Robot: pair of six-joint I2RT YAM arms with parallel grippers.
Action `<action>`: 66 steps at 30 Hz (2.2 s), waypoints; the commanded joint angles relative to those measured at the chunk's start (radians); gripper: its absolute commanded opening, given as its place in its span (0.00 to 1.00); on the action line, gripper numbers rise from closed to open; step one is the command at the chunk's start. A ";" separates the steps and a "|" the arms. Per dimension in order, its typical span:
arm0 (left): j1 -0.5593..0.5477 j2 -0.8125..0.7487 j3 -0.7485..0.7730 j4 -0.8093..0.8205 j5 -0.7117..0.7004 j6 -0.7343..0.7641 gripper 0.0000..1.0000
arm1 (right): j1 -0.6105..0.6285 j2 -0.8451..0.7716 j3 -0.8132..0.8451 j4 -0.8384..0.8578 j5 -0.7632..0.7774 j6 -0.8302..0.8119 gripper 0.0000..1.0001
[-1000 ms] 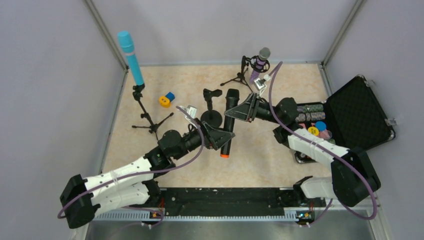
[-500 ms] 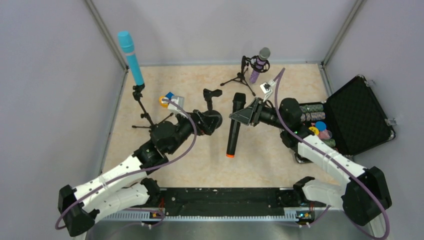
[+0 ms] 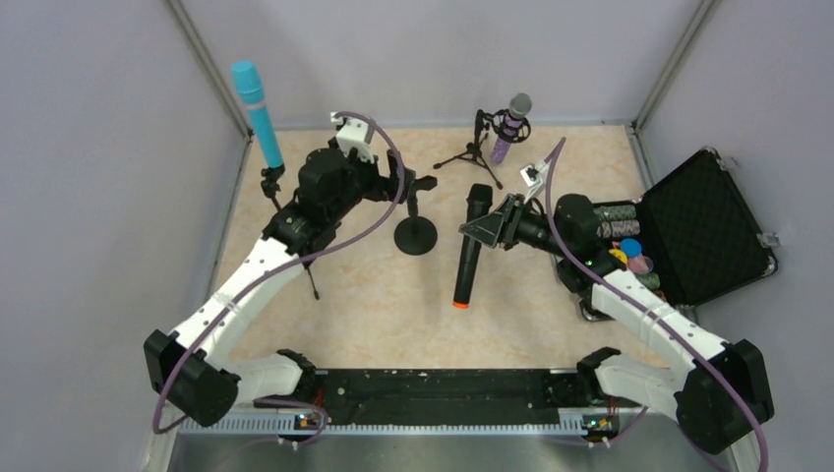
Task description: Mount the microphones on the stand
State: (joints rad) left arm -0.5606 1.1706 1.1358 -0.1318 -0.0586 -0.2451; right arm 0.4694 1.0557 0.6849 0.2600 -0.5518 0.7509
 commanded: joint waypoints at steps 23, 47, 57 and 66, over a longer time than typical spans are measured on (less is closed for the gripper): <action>0.216 0.267 0.107 0.070 0.703 0.432 0.99 | -0.038 0.042 0.005 0.076 -0.114 -0.004 0.00; 0.217 0.361 0.004 0.197 0.826 0.510 0.38 | -0.067 0.033 0.059 0.063 -0.125 0.007 0.00; 0.159 0.205 -0.107 0.227 0.783 0.442 0.21 | -0.078 0.019 0.146 -0.009 -0.114 -0.040 0.00; -0.014 0.026 -0.213 0.188 0.602 0.440 0.16 | -0.085 -0.041 0.225 -0.125 -0.022 -0.165 0.00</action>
State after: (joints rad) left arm -0.5034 1.2999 0.9497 0.0078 0.6289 0.2081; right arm 0.3943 1.0786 0.8303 0.1520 -0.6292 0.6708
